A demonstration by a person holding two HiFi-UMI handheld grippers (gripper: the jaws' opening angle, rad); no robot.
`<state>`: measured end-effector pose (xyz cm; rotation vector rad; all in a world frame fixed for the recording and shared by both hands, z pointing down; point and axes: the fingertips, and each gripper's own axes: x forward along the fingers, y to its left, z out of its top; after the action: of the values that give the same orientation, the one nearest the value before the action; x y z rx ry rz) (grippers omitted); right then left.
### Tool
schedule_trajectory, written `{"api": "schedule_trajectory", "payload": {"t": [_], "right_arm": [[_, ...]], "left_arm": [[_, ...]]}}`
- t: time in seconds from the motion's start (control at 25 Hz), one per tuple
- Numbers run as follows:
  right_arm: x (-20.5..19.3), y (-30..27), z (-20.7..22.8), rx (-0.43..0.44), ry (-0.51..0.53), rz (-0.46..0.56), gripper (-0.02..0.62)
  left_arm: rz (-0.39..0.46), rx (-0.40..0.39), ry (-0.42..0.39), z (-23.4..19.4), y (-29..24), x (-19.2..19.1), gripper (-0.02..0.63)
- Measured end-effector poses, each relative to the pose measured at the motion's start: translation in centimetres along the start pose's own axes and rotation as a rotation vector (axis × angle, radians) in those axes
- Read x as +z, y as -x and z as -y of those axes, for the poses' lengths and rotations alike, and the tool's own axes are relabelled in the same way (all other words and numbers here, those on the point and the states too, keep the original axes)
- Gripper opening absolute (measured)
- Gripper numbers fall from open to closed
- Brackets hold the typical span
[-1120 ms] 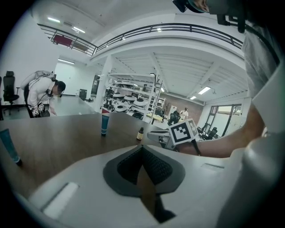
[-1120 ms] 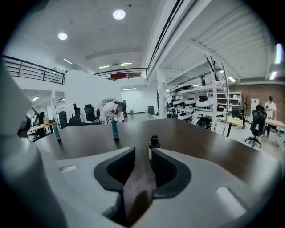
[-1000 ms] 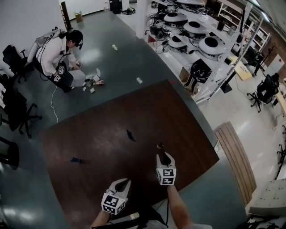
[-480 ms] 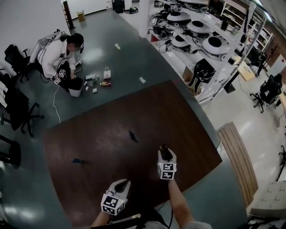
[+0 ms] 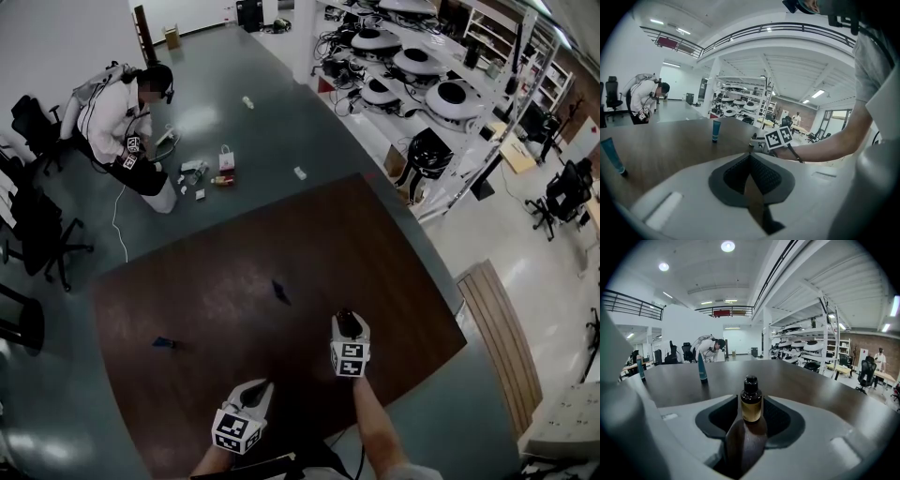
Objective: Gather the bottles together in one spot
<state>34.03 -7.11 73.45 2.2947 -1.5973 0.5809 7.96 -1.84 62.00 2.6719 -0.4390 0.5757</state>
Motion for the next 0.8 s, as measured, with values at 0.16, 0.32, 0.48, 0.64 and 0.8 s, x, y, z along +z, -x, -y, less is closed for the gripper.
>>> {"api": "schedule_trajectory", "payload": {"t": [0.16, 0.32, 0.48, 0.64, 0.8], "right_arm": [[0.1, 0.0, 0.5, -0.01, 0.001, 0.002, 0.151], [-0.1, 0.0, 0.5, -0.014, -0.006, 0.002, 0.132], [-0.1, -0.1, 0.7, -0.015, -0.005, 0.004, 0.132], [-0.2, 0.5, 0.6, -0.013, 0.008, 0.015, 0.13], [0.6, 2.1, 0.1, -0.005, 0.02, 0.034, 0.13]], "left_arm": [[0.004, 0.002, 0.002, 0.1, -0.3, 0.1, 0.001], [0.001, 0.003, 0.001, 0.0, 0.0, 0.0, 0.001], [0.001, 0.006, -0.002, 0.1, 0.0, -0.1, 0.001], [0.007, 0.014, -0.003, 0.2, 0.1, -0.2, 0.001], [0.017, 0.02, -0.008, 0.2, 0.6, -0.1, 0.001]]}}
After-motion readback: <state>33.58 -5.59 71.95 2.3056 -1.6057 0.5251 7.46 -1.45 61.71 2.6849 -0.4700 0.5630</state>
